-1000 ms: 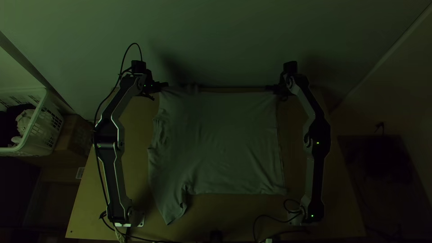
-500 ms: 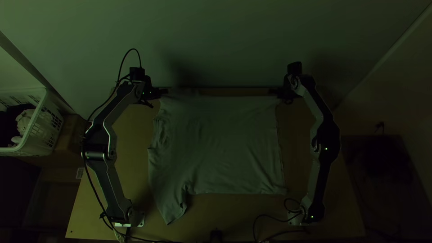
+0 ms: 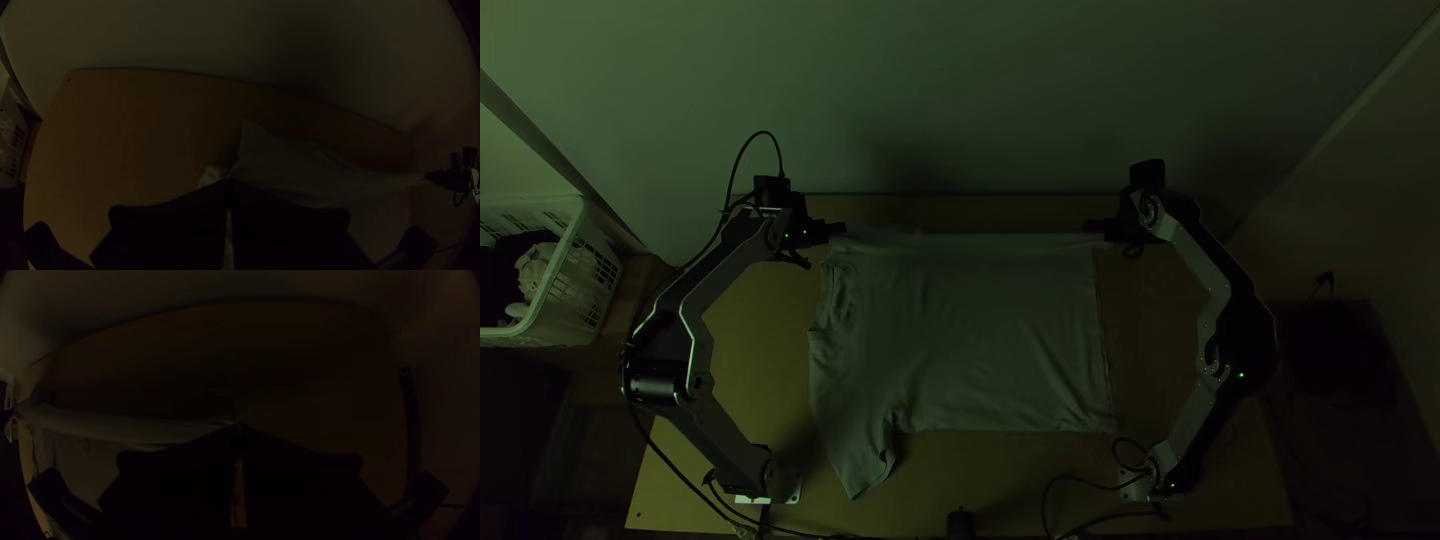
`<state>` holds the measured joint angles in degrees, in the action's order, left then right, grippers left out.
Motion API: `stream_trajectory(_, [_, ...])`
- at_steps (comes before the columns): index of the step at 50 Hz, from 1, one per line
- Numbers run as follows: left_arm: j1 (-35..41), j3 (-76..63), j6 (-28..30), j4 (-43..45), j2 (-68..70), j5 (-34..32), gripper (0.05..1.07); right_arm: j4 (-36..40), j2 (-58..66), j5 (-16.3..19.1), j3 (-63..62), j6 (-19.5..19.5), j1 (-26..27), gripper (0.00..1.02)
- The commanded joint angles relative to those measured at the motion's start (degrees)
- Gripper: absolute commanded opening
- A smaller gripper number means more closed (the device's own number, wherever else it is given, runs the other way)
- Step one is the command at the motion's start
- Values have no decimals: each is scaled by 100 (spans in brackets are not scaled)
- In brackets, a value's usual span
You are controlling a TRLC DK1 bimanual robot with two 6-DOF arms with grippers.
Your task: Fold the t-shirt
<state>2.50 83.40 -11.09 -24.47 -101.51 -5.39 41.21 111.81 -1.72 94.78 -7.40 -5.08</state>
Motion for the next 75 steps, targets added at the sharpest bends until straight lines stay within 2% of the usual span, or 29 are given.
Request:
stream_trajectory(1, [-66,-544,28,127,492,3,8,-184,-493,-92,-716,10,-54,2])
stream_trajectory(13, [-4,-1563,-51,346,1178,3,8,-685,-1197,-92,-2034,-16,-186,2])
stream_trajectory(35, [295,-3128,-323,557,2118,91,8,-1098,-2075,-101,-3414,-25,-177,2])
stream_trajectory(37, [330,-3215,-332,566,2127,134,8,-1159,-2128,-118,-3528,-25,-177,3])
stream_trajectory(38, [339,-3268,-350,584,2127,178,8,-1159,-2163,-180,-3581,-25,-186,8])
stream_trajectory(39, [347,-3312,-367,601,2136,187,11,-1159,-2190,-250,-3616,-42,-195,15])
stream_trajectory(40, [347,-3356,-367,601,2145,187,18,-1159,-2225,-303,-3651,-95,-195,21])
stream_trajectory(42, [347,-3453,-402,610,2180,187,40,-1159,-2313,-382,-3730,-165,-204,41])
stream_trajectory(43, [347,-3488,-402,601,2189,187,53,-1159,-2365,-382,-3774,-192,-195,55])
stream_trajectory(45, [330,-3523,-394,505,2189,178,81,-1142,-2453,-382,-3853,-315,-160,90])
stream_trajectory(46, [312,-3523,-394,399,2171,178,94,-1124,-2497,-382,-3880,-403,-133,101])
stream_trajectory(47, [303,-3488,-385,285,2162,178,102,-1080,-2541,-382,-3888,-429,-116,99])
stream_trajectory(48, [295,-3453,-350,179,2171,178,103,-1036,-2603,-382,-3897,-438,-116,99])
stream_trajectory(61, [31,-3637,-77,-234,3454,-59,103,-755,-4009,-382,-4354,-482,-89,99])
stream_trajectory(75, [84,-3558,178,-1825,4395,-147,103,607,-5494,-382,-4548,-728,-133,99])
